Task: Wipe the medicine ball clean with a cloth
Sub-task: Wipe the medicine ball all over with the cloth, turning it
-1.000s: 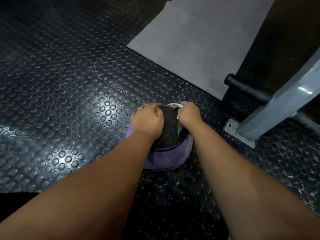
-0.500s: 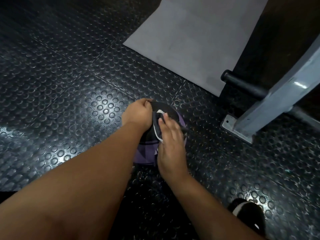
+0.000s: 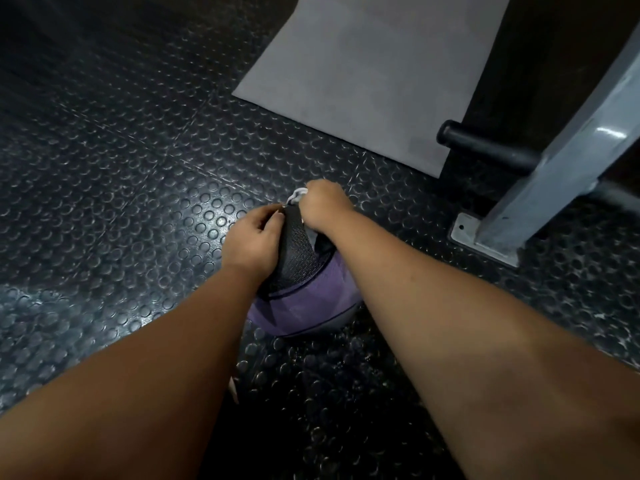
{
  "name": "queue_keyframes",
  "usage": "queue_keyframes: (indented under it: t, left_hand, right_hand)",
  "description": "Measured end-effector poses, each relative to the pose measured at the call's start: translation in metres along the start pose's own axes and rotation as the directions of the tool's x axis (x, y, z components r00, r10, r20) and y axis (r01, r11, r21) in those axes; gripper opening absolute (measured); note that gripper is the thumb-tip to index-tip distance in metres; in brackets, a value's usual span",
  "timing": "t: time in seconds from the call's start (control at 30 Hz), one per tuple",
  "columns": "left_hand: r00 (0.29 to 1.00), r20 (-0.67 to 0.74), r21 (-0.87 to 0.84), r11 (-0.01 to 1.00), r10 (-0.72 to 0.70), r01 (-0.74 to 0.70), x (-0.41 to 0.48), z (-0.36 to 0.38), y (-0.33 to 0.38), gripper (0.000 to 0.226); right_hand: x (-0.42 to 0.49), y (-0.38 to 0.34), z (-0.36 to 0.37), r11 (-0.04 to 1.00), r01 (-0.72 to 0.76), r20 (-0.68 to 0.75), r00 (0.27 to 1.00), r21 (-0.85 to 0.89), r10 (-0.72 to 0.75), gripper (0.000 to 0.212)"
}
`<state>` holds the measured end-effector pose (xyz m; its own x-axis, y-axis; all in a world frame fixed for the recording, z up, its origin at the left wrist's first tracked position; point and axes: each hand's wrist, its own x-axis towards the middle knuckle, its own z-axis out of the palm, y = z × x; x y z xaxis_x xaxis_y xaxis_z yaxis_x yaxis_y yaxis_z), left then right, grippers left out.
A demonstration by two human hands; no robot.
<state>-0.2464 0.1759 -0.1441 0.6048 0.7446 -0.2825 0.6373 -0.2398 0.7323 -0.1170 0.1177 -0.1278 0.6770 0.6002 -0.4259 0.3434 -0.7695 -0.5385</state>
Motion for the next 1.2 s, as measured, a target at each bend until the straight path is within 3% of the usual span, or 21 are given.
queue_keyframes:
  t: [0.07, 0.13, 0.27, 0.37, 0.47, 0.53, 0.6, 0.67, 0.77, 0.9, 0.97, 1.07, 1.2]
  left_hand:
    - [0.999, -0.014, -0.032, 0.999, -0.03, 0.03, 0.0, -0.001, -0.001, 0.044]
    - [0.996, -0.042, -0.046, 0.996, -0.078, 0.076, 0.001, -0.003, -0.004, 0.033]
    - [0.991, -0.07, -0.087, 0.99, -0.117, 0.111, 0.001, -0.009, -0.01, 0.018]
    - [0.986, -0.073, -0.113, 0.984, -0.147, 0.138, 0.001, -0.009, -0.01, 0.019]
    - [0.998, -0.027, 0.135, 0.989, -0.059, 0.062, 0.006, -0.016, -0.008, 0.027]
    - [0.995, 0.086, 0.384, 0.921, 0.039, -0.07, 0.012, -0.024, 0.001, 0.03]
    - [0.974, 0.215, 0.577, 0.796, 0.071, -0.185, 0.018, -0.034, 0.015, 0.027]
    - [0.941, 0.332, 0.67, 0.685, 0.069, -0.286, 0.019, -0.044, 0.031, 0.029]
    - [0.874, 0.481, 0.66, 0.626, 0.072, -0.415, 0.019, -0.053, 0.044, 0.041]
    - [0.738, 0.672, 0.629, 0.573, -0.062, -0.525, 0.007, -0.061, 0.054, 0.067]
    - [0.715, 0.696, 0.598, 0.6, -0.062, -0.53, 0.001, -0.062, 0.045, 0.077]
    - [0.748, 0.662, 0.484, 0.741, 0.038, -0.466, -0.002, -0.059, 0.02, 0.077]
    - [0.761, 0.63, 0.3, 0.854, 0.157, -0.425, 0.007, -0.051, -0.004, 0.089]
  right_hand:
    - [-0.001, -0.003, 0.002, 1.0, -0.005, -0.01, 1.0, -0.019, 0.005, 0.023]
    - [-0.018, -0.005, 0.01, 0.997, 0.026, -0.142, 0.989, -0.069, -0.036, 0.022]
    - [-0.085, 0.001, 0.051, 0.966, 0.255, -0.402, 0.881, -0.043, -0.25, 0.033]
    - [-0.138, 0.021, 0.084, 0.933, 0.356, -0.443, 0.845, 0.047, -0.3, 0.052]
    - [-0.175, 0.042, 0.099, 0.86, 0.491, -0.337, 0.84, 0.139, -0.425, 0.059]
    - [-0.182, 0.048, 0.084, 0.826, 0.51, -0.336, 0.842, 0.241, -0.422, 0.059]
    - [-0.176, 0.046, 0.062, 0.811, 0.497, -0.445, 0.829, 0.309, -0.338, 0.063]
    - [-0.166, 0.046, 0.036, 0.785, 0.44, -0.554, 0.818, 0.436, -0.151, 0.061]
    - [-0.15, 0.065, 0.009, 0.727, 0.244, -0.528, 0.828, 0.642, 0.189, 0.053]
    - [-0.148, 0.09, 0.015, 0.738, 0.144, -0.542, 0.771, 0.659, 0.334, 0.045]
    - [-0.154, 0.083, 0.031, 0.771, 0.162, -0.524, 0.816, 0.616, 0.247, 0.052]
    - [-0.155, 0.055, 0.054, 0.827, 0.285, -0.479, 0.878, 0.484, -0.022, 0.062]
    - [-0.137, 0.044, 0.077, 0.868, 0.428, -0.437, 0.851, 0.252, -0.293, 0.05]
